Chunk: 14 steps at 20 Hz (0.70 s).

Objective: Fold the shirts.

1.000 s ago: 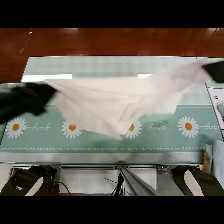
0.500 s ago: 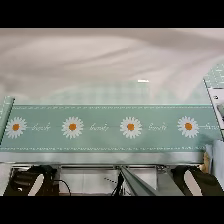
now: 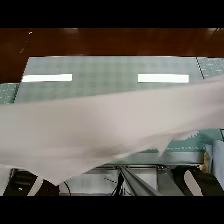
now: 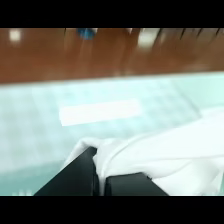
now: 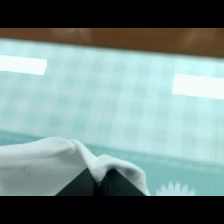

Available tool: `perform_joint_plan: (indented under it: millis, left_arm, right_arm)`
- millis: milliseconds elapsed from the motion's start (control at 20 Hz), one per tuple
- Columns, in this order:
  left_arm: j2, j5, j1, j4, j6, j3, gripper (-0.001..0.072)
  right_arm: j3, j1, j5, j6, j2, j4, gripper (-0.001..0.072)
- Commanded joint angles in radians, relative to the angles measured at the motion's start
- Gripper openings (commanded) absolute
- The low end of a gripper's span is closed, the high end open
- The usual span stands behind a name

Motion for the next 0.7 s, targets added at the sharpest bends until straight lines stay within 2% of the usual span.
perform_joint_plan:
  millis: [0, 150, 250, 400, 550, 650]
  left_arm:
    - [-0.040, -0.170, 0.001, 0.023, -0.021, -0.109, 0.0024]
    - [-0.101, -0.049, 0.001, 0.023, 0.055, -0.304, 0.0024]
    - [-0.194, 0.030, 0.001, 0.024, 0.135, -0.418, 0.0024]
    - [-0.407, 0.174, 0.001, 0.023, 0.231, -0.484, 0.0025]
    - [-0.607, 0.421, -0.015, 0.021, 0.231, -0.460, 0.0026]
    - [-0.717, 0.559, -0.042, 0.019, 0.233, -0.439, 0.0026]
  right_arm:
    - [-0.137, 0.000, 0.111, 0.021, -0.023, -0.068, 0.0027]
    - [-0.472, 0.000, 0.070, -0.022, -0.055, -0.016, 0.0028]
    - [-0.640, 0.000, -0.095, -0.031, -0.097, -0.061, 0.0028]
    - [-0.672, 0.000, -0.378, -0.023, -0.214, -0.063, 0.0028]
    - [-0.671, 0.000, -0.690, -0.019, -0.326, -0.042, 0.0028]
    - [-0.671, 0.000, -0.793, 0.005, -0.410, -0.002, 0.0028]
